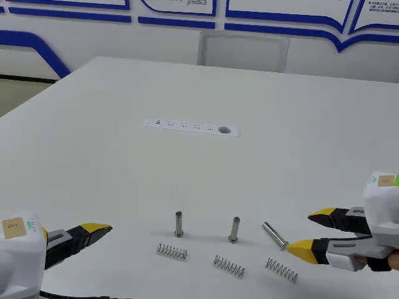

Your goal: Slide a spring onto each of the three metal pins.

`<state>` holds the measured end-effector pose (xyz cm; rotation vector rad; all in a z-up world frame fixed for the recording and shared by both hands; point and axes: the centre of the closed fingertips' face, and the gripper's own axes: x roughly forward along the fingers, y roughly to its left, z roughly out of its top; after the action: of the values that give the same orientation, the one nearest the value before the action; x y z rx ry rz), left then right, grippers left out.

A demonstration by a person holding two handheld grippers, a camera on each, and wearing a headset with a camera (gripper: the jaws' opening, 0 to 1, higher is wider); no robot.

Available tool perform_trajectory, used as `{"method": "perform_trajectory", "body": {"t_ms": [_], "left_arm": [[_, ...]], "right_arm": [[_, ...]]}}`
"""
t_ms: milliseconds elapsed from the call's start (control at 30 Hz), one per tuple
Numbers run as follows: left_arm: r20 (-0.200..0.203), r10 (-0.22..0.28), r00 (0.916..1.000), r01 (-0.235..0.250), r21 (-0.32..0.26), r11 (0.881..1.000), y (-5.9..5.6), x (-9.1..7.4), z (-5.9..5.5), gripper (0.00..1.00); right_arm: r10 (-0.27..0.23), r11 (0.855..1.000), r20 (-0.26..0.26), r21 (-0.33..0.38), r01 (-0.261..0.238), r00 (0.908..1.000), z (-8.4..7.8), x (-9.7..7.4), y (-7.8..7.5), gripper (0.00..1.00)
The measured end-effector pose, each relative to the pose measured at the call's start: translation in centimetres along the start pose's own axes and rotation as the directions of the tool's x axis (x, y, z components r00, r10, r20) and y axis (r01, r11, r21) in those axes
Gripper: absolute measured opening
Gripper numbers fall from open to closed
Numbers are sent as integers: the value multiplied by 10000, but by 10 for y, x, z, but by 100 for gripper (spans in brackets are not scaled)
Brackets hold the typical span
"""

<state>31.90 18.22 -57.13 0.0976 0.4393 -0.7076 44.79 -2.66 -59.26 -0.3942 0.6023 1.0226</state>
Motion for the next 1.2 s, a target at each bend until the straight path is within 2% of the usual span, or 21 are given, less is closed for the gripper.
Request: {"method": "perform_trajectory", "body": {"t_ms": [233, 500, 833, 967, 1200], "left_arm": [[16, -24, 10000, 24, 0, 10000, -1, 1, 0, 90], [-10, -115, 9999, 115, -24, 9999, -3, 5, -1, 90], [39, -140, 9999, 140, -31, 9999, -4, 6, 1, 89], [76, -149, 9999, 150, -27, 9999, -4, 6, 2, 89], [35, -176, 9998, 176, -30, 9998, -4, 5, 1, 89]], "right_arm": [[-353, 9993, -666, -136, 345, 9972, 1, 18, -8, 38], [-555, 9982, -1234, 166, 580, 9908, 3, 37, -18, 31], [-484, 9978, -2220, 329, 570, 9738, -5, 62, -21, 23], [-451, 9975, -2675, 411, 582, 9625, -11, 70, -23, 19], [-433, 9966, -3069, 541, 628, 9508, -15, 80, -26, 16]]}}
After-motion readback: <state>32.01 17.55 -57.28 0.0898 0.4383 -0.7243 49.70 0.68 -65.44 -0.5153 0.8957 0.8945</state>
